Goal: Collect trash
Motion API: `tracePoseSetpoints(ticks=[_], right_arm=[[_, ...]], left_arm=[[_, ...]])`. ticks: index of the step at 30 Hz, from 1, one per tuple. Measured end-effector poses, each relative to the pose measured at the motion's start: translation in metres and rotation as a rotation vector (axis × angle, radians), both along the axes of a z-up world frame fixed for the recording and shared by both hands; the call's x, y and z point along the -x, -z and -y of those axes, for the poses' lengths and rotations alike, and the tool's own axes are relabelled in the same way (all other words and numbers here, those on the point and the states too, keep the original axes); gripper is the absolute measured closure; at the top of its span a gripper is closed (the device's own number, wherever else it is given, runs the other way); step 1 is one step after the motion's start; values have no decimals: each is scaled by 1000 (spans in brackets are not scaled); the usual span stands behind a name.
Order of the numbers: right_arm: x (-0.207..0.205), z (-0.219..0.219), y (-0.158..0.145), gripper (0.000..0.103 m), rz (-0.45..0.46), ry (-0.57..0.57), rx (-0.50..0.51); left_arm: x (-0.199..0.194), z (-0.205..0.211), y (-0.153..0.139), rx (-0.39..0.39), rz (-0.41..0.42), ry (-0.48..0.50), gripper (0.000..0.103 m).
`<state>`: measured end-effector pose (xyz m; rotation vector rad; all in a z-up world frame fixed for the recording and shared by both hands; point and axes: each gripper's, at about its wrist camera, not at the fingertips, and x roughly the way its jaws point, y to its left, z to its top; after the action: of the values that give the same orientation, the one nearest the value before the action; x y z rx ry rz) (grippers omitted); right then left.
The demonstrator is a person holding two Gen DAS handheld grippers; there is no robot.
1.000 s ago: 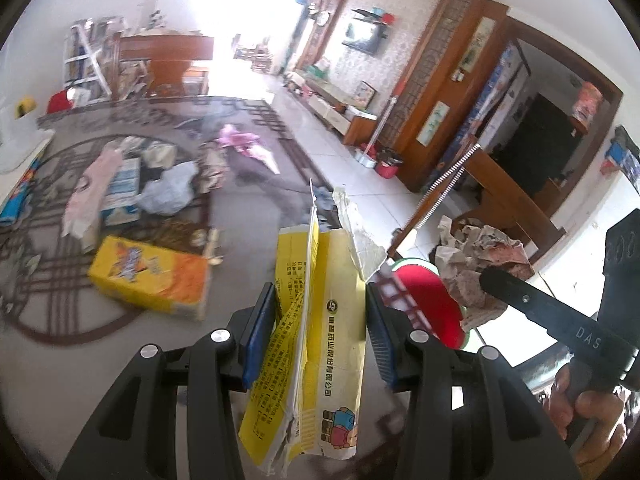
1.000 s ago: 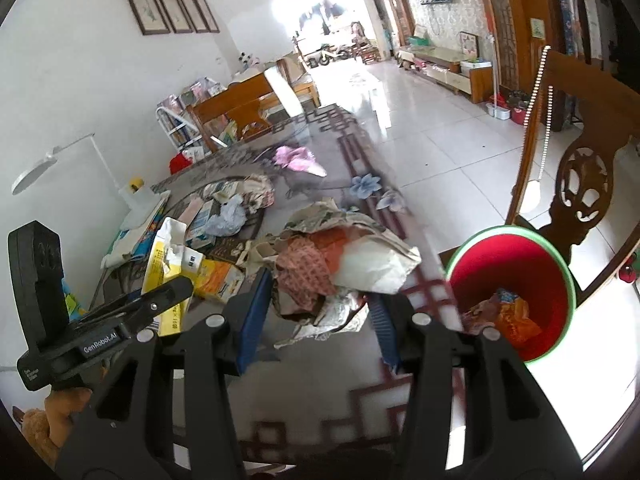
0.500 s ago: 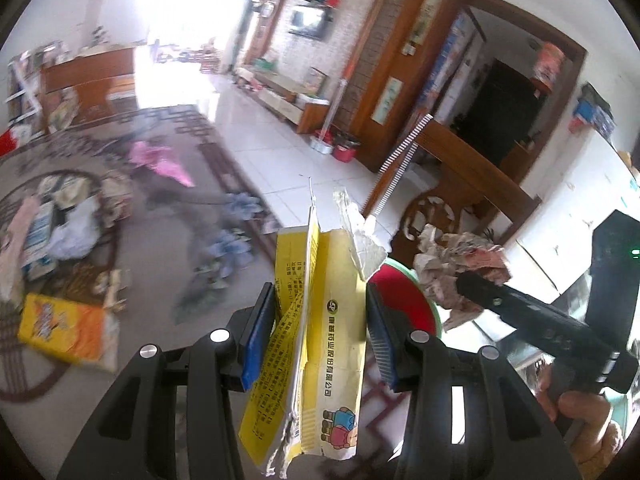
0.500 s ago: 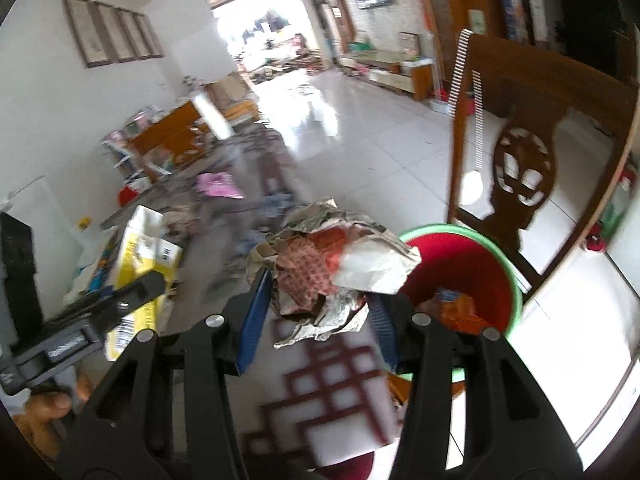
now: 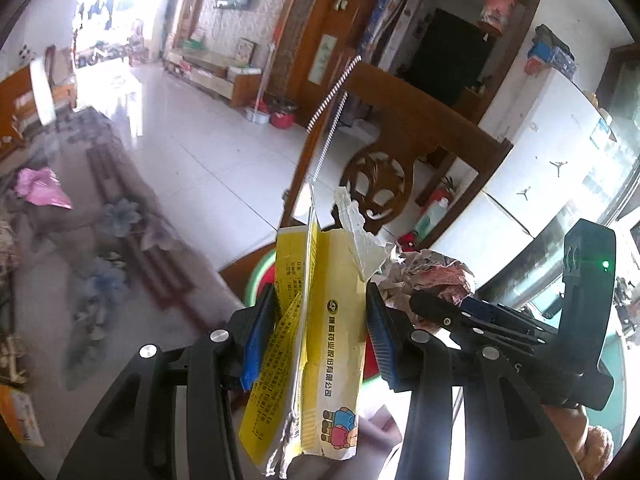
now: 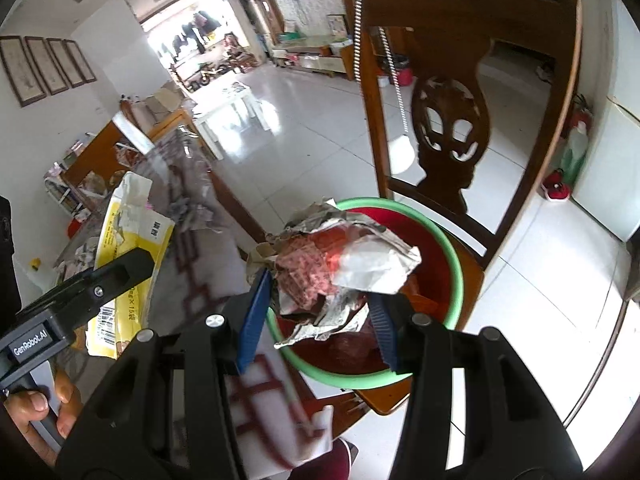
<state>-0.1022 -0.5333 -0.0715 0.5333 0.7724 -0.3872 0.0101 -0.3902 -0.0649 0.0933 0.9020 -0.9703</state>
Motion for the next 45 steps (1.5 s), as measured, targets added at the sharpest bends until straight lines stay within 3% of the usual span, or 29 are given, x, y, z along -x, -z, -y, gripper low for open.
tracePoseSetpoints(ticks=[11,13,15,17,19,29,34,37,41,44,45], right_arm=[[2,19,19,55,-20,48,-26],[2,21,21,51,-20,59,-25],[2,23,23,46,-21,71,-31],[2,24,26,34,-21,72,-39],[2,23,26,31,-25,73,-35],[3,1,1,31,-5,23,-18],[-8,-37,-34,31,65,-68,-17],[-19,-71,-60,29,153,-136,-43],[-38,-126,-78,24,237,-255,-78],[-59,-179,-63,24,211,-385,-88],[-68,-195,-63,24,152,-425,-41]], left_arm=[[3,30,23,-44,-8,68,55],[1,30,26,-49,-12,74,49],[2,31,26,-46,-8,73,37],[2,30,25,-42,5,67,36],[3,27,22,-35,12,60,33],[5,-17,5,27,20,-31,33],[1,-81,-1,51,5,-168,32],[-12,-128,-1,70,-39,-313,29],[-38,-213,9,98,-92,-589,29],[-54,-268,24,56,-117,-790,31],[-58,-283,29,69,-148,-835,31]])
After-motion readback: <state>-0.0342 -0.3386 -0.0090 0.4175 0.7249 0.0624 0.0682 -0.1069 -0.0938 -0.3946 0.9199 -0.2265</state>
